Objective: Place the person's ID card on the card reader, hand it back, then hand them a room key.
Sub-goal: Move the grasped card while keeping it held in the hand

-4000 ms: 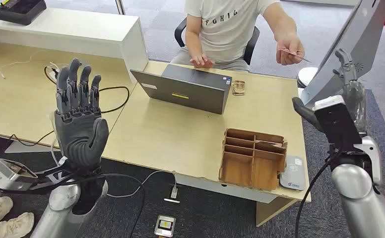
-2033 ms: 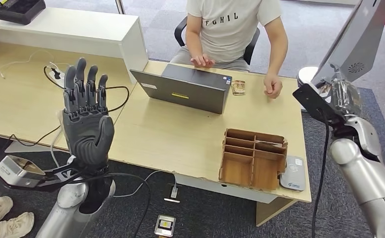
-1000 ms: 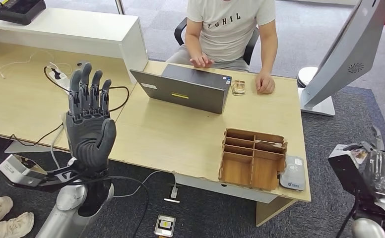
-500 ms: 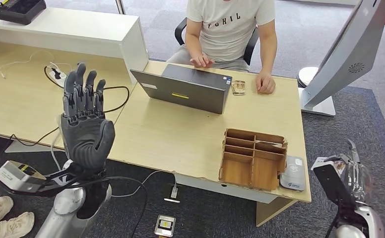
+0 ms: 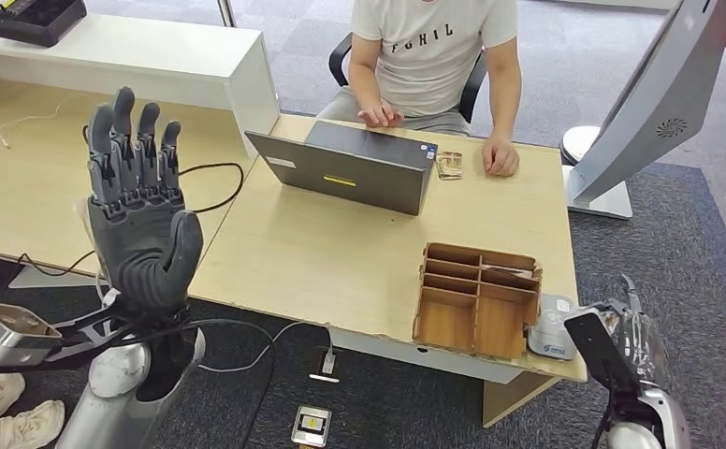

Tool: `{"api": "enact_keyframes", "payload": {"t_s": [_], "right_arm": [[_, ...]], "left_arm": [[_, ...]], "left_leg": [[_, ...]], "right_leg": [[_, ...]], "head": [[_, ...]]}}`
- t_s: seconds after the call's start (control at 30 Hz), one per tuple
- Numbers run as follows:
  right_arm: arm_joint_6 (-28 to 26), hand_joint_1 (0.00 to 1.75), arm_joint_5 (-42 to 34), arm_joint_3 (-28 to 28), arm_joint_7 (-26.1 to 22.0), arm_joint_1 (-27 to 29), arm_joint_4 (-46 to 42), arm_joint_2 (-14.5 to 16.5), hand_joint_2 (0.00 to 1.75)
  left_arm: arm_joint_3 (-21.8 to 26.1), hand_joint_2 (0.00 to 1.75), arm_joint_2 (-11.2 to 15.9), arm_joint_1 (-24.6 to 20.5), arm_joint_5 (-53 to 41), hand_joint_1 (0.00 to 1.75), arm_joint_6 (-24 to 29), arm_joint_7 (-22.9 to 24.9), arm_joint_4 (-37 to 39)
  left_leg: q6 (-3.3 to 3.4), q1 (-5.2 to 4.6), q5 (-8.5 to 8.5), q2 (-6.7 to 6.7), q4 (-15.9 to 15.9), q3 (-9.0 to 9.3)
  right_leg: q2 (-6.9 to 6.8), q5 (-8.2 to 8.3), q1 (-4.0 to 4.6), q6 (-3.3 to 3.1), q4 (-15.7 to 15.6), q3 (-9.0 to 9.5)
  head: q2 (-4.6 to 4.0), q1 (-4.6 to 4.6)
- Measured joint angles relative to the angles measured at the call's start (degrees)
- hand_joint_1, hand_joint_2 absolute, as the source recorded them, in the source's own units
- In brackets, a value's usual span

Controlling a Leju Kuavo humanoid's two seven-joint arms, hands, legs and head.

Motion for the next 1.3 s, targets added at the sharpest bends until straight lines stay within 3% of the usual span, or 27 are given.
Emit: {"api": "enact_keyframes", "payload": {"t_s": [0.5,1.3], "right_arm": [[0.4,1.75,-1.1,0.9,-1.2,-1.0,3.1,1.8,1.75],[1.4,1.75,-3.2,6.2,-6.4,-7.8,22.6,6.6,1.75]], "left_arm": [[-0.2,1.75,0.7,-1.1,-0.9,0.00,0.9,0.1,-1.3],[-5.2,1.75,7.3,-4.7,-4.8,0.00,15.8,2.5,-6.5]], "left_leg": [[0.00,0.00,0.00,0.00,0.0,0.01],[0.00,0.00,0.00,0.02,0.0,0.09]], "right_leg": [[0.00,0.00,0.00,0.00,0.0,0.00],[0.01,0.00,0.01,0.00,0.0,0.07]], "head": [[0.00,0.00],[0.00,0.01]]}}
